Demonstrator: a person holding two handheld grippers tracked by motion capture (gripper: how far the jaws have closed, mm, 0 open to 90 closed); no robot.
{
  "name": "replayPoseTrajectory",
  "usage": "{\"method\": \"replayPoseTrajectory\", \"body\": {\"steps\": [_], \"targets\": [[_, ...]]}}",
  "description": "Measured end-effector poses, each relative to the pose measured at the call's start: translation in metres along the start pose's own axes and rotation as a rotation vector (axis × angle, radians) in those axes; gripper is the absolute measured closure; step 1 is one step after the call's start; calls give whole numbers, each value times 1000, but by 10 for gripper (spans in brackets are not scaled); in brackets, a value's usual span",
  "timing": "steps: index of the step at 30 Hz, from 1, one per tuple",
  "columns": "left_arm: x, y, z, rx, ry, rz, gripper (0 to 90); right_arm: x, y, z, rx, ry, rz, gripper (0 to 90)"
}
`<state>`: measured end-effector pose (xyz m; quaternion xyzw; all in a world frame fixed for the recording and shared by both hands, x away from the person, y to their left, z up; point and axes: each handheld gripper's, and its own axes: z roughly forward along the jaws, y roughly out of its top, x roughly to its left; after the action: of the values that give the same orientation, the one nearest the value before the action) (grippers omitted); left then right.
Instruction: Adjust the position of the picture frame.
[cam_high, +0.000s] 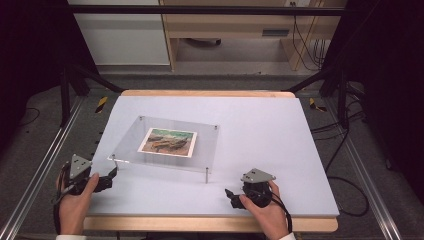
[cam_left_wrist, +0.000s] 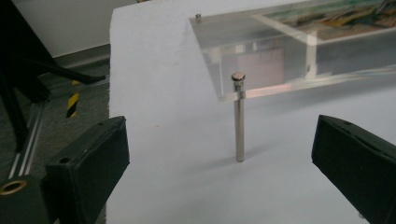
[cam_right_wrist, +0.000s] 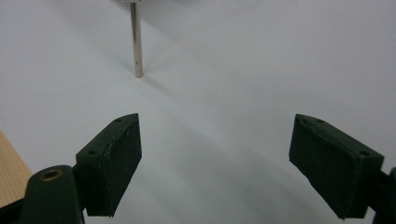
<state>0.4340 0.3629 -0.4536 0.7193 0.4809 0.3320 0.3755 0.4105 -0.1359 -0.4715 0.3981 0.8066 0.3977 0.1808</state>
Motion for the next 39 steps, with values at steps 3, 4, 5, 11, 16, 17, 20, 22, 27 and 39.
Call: {"method": "replayPoseTrajectory", "body": {"steps": [3,4,5,11,16,17,20,22,27,39], "targets": [[0,-1,3,14,-5,6,45,5,0,3,-10,8,-16,189],[0,-1,4,15,-11,2,44,7,1,5,-15,9,-24,195],[0,-1,4,20,-15,-9,44,9,1,6,-19,10,-30,197],[1,-1,3,10,-17,-39,55,18,1,10,-70,22,-46,242],[-2,-1,3,3,-32,-32,56,28,5,16,-93,58,-35,299],[-2,0,3,5,-39,-31,56,31,7,18,-105,65,-31,309],[-3,1,4,12,-55,-30,56,37,15,26,-106,78,-16,334],[-3,2,3,4,-57,-34,56,40,19,31,-95,80,-28,336],[-3,3,1,-17,-54,-45,62,40,26,45,-74,96,-21,488],[-2,4,3,-19,-40,-72,252,31,40,63,-106,133,-10,759]]}}
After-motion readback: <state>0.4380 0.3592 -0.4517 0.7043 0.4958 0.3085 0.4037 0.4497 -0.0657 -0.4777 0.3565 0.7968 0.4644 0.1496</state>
